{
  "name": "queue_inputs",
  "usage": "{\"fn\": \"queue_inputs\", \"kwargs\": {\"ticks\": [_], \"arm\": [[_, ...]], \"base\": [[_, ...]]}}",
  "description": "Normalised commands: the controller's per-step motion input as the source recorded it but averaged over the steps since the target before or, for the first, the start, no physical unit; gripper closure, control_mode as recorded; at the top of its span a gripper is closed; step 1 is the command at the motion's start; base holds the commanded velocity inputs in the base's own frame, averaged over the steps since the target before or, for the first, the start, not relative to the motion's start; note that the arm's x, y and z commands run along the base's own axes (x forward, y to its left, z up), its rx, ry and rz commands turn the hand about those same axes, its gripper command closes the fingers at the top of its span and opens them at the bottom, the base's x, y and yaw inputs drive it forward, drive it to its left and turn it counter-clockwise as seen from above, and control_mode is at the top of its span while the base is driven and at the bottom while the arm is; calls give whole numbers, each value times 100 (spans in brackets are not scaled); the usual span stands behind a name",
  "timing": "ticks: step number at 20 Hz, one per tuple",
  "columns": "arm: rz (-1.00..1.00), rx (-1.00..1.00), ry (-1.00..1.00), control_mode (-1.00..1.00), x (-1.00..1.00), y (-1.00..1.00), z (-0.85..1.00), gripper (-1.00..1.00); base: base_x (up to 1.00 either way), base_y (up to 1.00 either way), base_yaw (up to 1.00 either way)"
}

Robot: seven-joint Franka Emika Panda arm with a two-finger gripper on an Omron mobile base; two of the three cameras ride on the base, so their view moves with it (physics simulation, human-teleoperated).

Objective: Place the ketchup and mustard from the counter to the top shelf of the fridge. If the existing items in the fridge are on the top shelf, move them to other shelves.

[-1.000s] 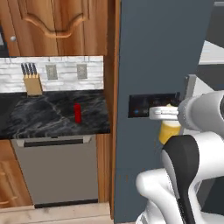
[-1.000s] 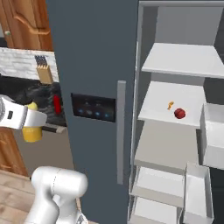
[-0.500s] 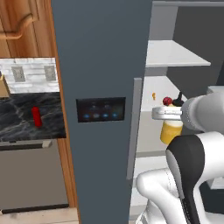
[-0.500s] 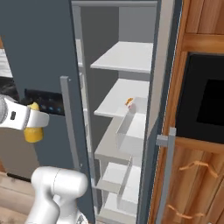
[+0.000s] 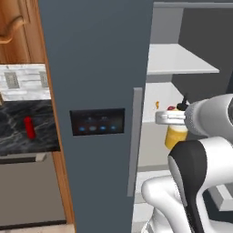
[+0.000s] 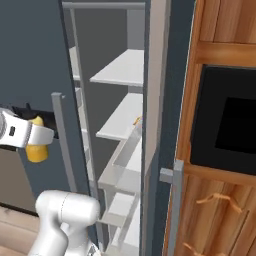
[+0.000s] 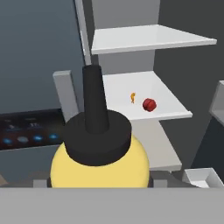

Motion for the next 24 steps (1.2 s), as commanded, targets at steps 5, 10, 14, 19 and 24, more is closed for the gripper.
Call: {"fn": "queue_inputs", "kwargs": {"ticks": [5,10,14,19,24], "arm": [[0,0,0,100,0,0,0,100],[0,0,0,100,0,0,0,100],[0,0,0,100,0,0,0,100],[0,0,-6,-100,16,-16,18,100],[0,1,-28,-100,51,-51,65,100]], "base": [[26,-47,0],[50,-33,0],[43,-33,0],[21,-24,0],[0,0,0]]}}
